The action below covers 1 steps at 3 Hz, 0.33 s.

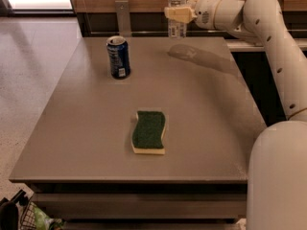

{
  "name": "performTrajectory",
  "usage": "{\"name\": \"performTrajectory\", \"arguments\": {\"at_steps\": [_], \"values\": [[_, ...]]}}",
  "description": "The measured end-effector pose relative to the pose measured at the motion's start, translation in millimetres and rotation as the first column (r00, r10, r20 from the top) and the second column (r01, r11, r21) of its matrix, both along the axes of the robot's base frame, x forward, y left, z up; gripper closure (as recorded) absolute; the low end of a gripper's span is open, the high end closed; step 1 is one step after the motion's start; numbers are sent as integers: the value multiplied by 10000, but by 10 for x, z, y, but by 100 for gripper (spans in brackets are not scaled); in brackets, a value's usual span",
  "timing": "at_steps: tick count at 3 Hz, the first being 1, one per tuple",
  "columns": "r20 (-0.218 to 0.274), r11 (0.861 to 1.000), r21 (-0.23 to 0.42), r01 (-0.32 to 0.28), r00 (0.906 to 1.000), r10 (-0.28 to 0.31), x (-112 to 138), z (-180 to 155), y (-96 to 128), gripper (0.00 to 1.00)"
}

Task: Pick blue plastic bottle

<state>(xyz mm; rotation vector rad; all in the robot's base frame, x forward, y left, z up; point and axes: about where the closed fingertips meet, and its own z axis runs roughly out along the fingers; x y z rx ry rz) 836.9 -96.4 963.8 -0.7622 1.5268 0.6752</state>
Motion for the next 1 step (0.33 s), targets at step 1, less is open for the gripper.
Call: {"name": "performTrajectory", "arguments": {"at_steps": [1], "values": [[603, 9997, -94, 216, 9980, -210, -126, 293, -126, 100]]}}
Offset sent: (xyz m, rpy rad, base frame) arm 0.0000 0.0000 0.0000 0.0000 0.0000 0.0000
